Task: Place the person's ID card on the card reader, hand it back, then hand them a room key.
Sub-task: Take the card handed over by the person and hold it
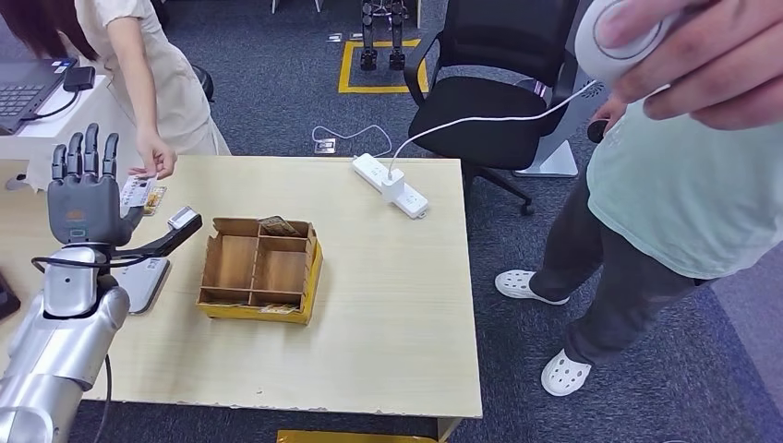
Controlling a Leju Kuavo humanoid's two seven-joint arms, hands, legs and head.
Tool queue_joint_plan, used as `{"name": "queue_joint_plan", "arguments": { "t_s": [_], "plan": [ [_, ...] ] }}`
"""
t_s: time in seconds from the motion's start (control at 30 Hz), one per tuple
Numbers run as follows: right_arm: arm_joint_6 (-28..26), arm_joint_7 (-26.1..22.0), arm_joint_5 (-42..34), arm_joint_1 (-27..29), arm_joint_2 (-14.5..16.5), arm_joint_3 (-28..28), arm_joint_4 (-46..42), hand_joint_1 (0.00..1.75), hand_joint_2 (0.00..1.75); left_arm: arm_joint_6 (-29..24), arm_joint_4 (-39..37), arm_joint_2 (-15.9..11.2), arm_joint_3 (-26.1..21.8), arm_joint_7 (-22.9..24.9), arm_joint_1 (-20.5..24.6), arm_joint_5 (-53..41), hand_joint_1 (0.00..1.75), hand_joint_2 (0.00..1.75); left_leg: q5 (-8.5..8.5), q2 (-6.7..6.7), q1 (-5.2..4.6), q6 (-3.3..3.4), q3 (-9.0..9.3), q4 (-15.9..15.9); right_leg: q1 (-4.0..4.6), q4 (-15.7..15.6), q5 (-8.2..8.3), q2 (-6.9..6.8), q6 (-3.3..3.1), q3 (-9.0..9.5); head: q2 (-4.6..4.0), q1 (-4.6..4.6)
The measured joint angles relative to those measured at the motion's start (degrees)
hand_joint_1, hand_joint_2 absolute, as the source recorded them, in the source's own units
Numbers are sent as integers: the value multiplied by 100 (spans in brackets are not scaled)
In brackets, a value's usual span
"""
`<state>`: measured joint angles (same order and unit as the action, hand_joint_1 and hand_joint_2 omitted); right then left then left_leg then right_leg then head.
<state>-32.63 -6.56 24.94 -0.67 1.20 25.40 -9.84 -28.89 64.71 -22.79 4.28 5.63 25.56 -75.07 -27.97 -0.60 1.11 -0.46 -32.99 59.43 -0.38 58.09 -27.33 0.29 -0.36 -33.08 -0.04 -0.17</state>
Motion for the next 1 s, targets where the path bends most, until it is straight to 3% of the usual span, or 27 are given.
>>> {"name": "queue_joint_plan", "arguments": {
  "t_s": [0.03, 0.17, 1.0],
  "plan": [
    [0, 0, 0, 2, 0, 0, 1, 0, 0, -5, -23, -1, -3, 26, 0, -22, 0, 175, 0, 0, 0, 0, 0, 0, 0, 0, 0, 0, 0, 0, 0, -1],
    [0, 14, 0, 6, 0, 0, 2, 0, 0, -18, -115, -1, -18, 70, 0, -52, 175, 175, 0, 0, 0, 0, 0, 0, 0, 0, 0, 0, 0, 0, 0, -1],
    [-15, 28, 9, 11, 0, 0, 13, 0, 0, 187, -210, -46, -45, -151, -108, 277, 175, 175, 0, 0, 0, 0, -2, 0, 0, 0, 0, -1, 0, -1, 0, -1]
  ]
}}
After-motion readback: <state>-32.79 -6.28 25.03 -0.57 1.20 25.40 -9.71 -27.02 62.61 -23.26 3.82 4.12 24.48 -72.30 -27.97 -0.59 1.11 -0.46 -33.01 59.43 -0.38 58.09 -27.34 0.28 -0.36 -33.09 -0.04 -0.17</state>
